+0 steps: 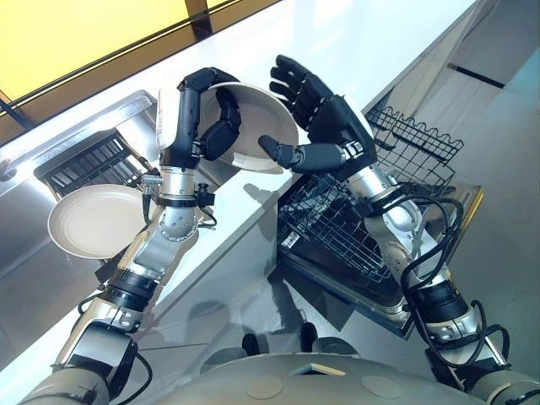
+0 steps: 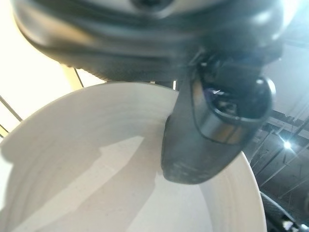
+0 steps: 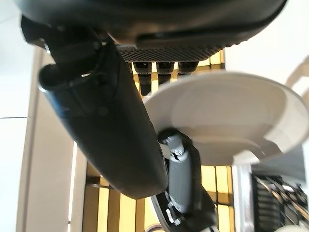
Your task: Pick up plates and place into dishwasher.
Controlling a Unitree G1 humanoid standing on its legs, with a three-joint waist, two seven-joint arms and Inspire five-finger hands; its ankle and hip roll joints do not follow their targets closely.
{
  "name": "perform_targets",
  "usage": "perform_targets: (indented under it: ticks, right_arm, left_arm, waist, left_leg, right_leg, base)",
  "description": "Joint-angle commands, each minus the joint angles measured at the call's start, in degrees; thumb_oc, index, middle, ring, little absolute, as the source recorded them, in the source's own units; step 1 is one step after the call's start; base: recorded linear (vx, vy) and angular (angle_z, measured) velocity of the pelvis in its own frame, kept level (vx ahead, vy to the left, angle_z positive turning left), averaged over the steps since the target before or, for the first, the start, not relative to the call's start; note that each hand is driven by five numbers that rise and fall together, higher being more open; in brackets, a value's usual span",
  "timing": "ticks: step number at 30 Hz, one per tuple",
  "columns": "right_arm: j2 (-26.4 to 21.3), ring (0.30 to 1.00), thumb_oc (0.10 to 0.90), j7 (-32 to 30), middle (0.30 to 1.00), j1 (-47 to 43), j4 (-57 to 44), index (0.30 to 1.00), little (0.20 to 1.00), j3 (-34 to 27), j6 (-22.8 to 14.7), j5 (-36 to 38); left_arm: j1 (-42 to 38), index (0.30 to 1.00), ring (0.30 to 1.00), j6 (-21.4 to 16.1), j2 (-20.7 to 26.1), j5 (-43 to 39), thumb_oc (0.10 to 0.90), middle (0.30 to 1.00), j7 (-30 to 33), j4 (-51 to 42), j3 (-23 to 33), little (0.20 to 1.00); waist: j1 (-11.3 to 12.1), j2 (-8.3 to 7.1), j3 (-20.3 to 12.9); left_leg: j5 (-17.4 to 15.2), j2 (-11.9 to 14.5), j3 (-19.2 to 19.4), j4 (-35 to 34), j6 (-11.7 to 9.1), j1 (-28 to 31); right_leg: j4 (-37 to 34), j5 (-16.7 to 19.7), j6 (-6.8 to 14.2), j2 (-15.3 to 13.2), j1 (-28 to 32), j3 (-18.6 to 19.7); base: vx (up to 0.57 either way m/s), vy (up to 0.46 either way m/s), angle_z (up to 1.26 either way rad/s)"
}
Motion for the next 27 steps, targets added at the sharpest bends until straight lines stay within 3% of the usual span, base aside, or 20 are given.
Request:
perform_targets:
  ticks: [1, 4, 5, 7, 19, 27]
  right_arm:
    - [2.49, 0.9, 0.8, -0.17, 0.9, -6.08, -1.87, 0.9, 0.9, -1.73, -3.14, 2.0]
    - [2.52, 0.9, 0.8, -1.14, 0.9, -5.75, -1.21, 0.9, 0.9, -1.29, -2.82, 1.97]
    - [2.58, 0.782, 0.663, -1.5, 0.782, -5.66, -0.99, 0.782, 0.763, -1.23, -2.97, 1.85]
    - [2.88, 0.3, 0.1, -2.26, 0.3, -5.53, -0.38, 0.3, 0.2, -1.13, -3.56, 1.72]
    - [3.61, 0.3, 0.1, -4.84, 0.3, -3.77, 0.66, 0.3, 0.2, -2.16, -5.95, 1.8]
    - [3.14, 0.3, 0.1, -7.29, 0.3, -3.82, 0.95, 0.3, 0.2, -4.35, -6.87, 2.92]
  left_arm:
    - [-10.76, 0.3, 0.3, -4.84, 0.64, 0.21, 0.1, 0.3, 1.83, -3.21, -2.07, 0.2]
    - [-10.13, 0.3, 0.3, -5.32, 0.4, -0.36, 0.1, 0.3, 0.9, -3.91, -2.49, 0.2]
    - [-9.9, 0.3, 0.3, -5.42, 0.3, -0.6, 0.1, 0.3, 0.52, -4.24, -2.5, 0.2]
    - [-9.33, 0.3, 0.3, -5.83, -0.09, -0.68, 0.1, 0.3, -0.13, -4.73, -2.7, 0.2]
    - [-5.64, 0.3, 0.3, -6.13, -1.7, -4.98, 0.1, 0.3, -5.12, -6.27, -2.84, 0.2]
    - [-4.18, 0.3, 0.3, -7.63, -1.93, -5.61, 0.1, 0.3, -4.61, -6.05, -2.11, 0.2]
  waist:
    - [0.49, 0.32, -4.6]
    - [0.72, 0.32, -4.43]
    - [0.81, 0.3, -4.39]
    - [1.0, 0.3, -4.25]
    - [1.53, 0.3, -3.49]
    - [1.53, 0.37, -3.24]
  left_leg:
    - [-5.65, -1.82, -2.53, 0.68, 0.32, -0.54]
    - [-5.53, -1.81, -2.72, 0.74, 0.27, -0.54]
    - [-5.51, -1.81, -2.76, 0.76, 0.25, -0.53]
    - [-5.49, -1.88, -2.95, 0.79, 0.26, -0.56]
    - [-5.65, -1.95, -3.29, 0.89, 0.43, -0.22]
    - [-5.75, -1.89, -3.33, 0.96, 0.46, -0.05]
  right_leg:
    - [6.36, -10.28, -0.02, 4.56, -0.05, -2.09]
    - [6.42, -10.3, 0.02, 4.47, 0.05, -2.33]
    - [6.4, -10.31, 0.02, 4.44, 0.12, -2.4]
    - [6.33, -10.32, 0.02, 4.41, 0.22, -2.52]
    - [6.06, -10.23, 0.19, 4.29, 0.61, -2.79]
    - [6.47, -10.51, 0.17, 4.28, 0.64, -2.84]
  base:
    - [0.0, 0.0, 0.0]
    - [0.01, -0.002, 0.05]
    - [0.01, -0.001, 0.06]
    - [0.01, -0.001, 0.04]
    - [0.0, 0.001, 0.02]
    - [0.0, 0.0, 0.0]
